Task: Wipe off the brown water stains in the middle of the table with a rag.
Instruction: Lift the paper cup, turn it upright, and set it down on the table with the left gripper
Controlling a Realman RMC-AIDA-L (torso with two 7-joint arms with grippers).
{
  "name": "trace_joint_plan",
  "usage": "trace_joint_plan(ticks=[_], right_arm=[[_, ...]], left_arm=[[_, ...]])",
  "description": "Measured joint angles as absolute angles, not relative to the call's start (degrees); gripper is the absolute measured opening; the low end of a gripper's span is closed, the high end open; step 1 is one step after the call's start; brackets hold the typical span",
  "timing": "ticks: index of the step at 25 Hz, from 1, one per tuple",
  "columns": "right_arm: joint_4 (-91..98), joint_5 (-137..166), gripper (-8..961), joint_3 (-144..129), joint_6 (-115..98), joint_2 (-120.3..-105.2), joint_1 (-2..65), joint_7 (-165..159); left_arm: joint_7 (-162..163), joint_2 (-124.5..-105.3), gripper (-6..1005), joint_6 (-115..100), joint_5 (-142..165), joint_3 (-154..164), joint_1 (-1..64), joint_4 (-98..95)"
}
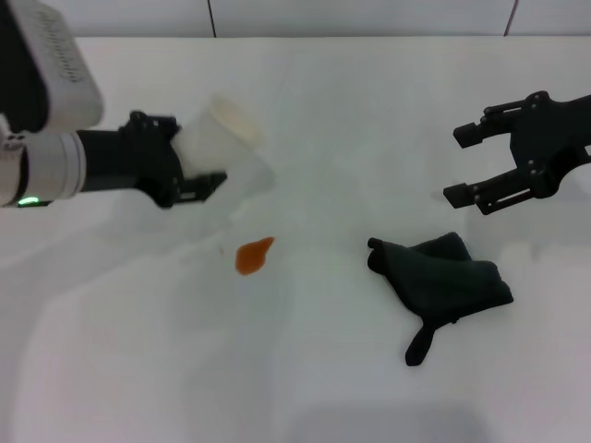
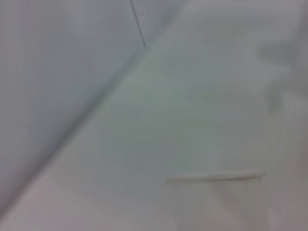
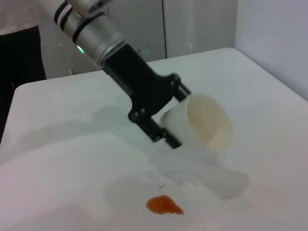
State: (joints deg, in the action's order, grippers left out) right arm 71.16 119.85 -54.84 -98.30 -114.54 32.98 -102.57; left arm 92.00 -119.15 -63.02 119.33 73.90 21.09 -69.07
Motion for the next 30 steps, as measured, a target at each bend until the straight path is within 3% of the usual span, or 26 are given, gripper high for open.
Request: trace_joint_plan(ticks=[5, 13, 30], right_arm=[[71.1, 120.3, 840, -54.9, -97.9, -114.62, 33.7, -102.6], [71.1, 120.3, 840, -55.0, -97.9, -114.68, 34.1, -102.5], [70.8, 120.6, 839, -55.0, -97.9, -114.36, 33.7, -102.1]], left_arm=[[76.2, -119.08, 626, -61.4, 99.3, 70.6, 20.2, -58.1], [54.0, -118.90, 638, -68.3, 77.5, 63.7, 24.4, -33.3], [38.0, -119.27, 663, -68.0, 67.4, 63.2, 21.1, -16.9]])
